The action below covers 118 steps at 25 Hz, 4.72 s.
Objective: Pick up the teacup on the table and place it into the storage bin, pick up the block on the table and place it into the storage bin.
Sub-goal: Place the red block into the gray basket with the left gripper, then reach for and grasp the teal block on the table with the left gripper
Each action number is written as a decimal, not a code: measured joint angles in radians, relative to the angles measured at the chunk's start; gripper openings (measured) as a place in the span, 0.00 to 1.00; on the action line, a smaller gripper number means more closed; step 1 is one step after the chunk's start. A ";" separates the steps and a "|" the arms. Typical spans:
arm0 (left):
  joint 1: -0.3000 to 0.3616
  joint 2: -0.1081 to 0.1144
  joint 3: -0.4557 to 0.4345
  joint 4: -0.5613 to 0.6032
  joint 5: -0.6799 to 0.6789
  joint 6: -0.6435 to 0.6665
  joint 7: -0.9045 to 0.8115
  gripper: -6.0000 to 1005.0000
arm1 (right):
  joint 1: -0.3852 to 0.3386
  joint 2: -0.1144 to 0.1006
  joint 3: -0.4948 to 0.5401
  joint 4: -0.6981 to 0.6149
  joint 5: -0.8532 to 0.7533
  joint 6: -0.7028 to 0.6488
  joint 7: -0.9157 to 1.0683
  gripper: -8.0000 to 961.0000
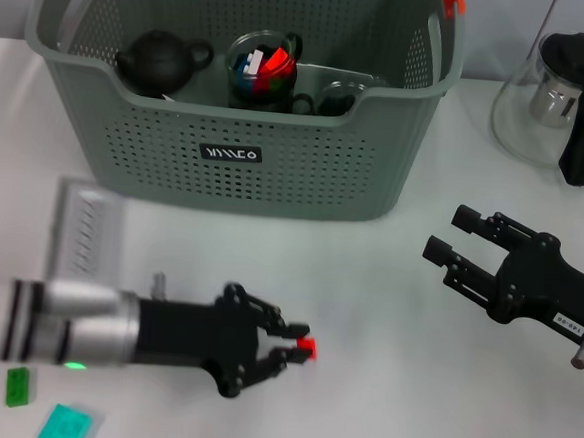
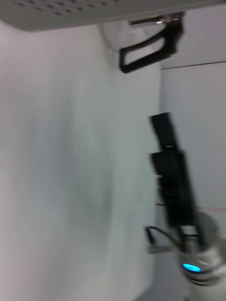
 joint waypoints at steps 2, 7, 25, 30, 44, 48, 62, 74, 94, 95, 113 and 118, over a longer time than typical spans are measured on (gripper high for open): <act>0.002 0.011 -0.045 0.046 -0.002 0.108 -0.046 0.17 | 0.000 0.000 0.000 0.000 0.000 -0.001 0.000 0.67; -0.038 0.051 -0.156 0.206 -0.063 0.375 -0.246 0.17 | 0.000 0.000 0.000 0.000 0.000 -0.001 0.000 0.67; -0.295 0.079 0.158 0.431 -0.084 -0.419 -0.603 0.08 | 0.020 0.004 -0.009 0.006 -0.002 -0.026 0.000 0.67; -0.251 0.047 0.183 0.465 -0.103 -0.511 -0.597 0.09 | 0.025 0.003 -0.008 0.003 -0.001 -0.029 0.000 0.67; 0.021 0.043 -0.031 0.334 -0.389 -0.032 -0.472 0.27 | 0.022 0.004 -0.012 0.006 -0.006 -0.034 -0.010 0.67; 0.068 0.043 -0.067 0.166 -0.310 0.027 -0.182 0.45 | 0.021 0.005 -0.037 0.006 -0.012 -0.034 -0.033 0.67; 0.062 0.084 -0.157 0.153 0.040 0.199 -0.105 0.85 | 0.093 0.009 -0.187 0.123 -0.017 0.086 -0.298 0.67; 0.069 0.057 -0.162 0.100 0.038 0.194 -0.030 0.88 | 0.086 0.009 -0.167 0.181 0.003 0.090 -0.329 0.75; 0.063 0.076 -0.168 0.139 0.086 0.247 -0.012 0.87 | 0.068 0.001 -0.269 0.183 0.003 0.063 -0.341 0.98; 0.053 0.084 -0.167 0.152 0.098 0.273 -0.025 0.87 | 0.063 0.000 -0.270 0.179 0.003 0.049 -0.341 0.98; 0.045 0.052 -0.139 0.122 0.119 0.154 -0.003 0.87 | 0.067 0.003 -0.263 0.139 0.005 0.059 -0.341 0.98; 0.040 0.057 -0.140 0.127 0.119 0.164 -0.006 0.87 | 0.068 0.003 -0.265 0.139 0.004 0.061 -0.338 0.98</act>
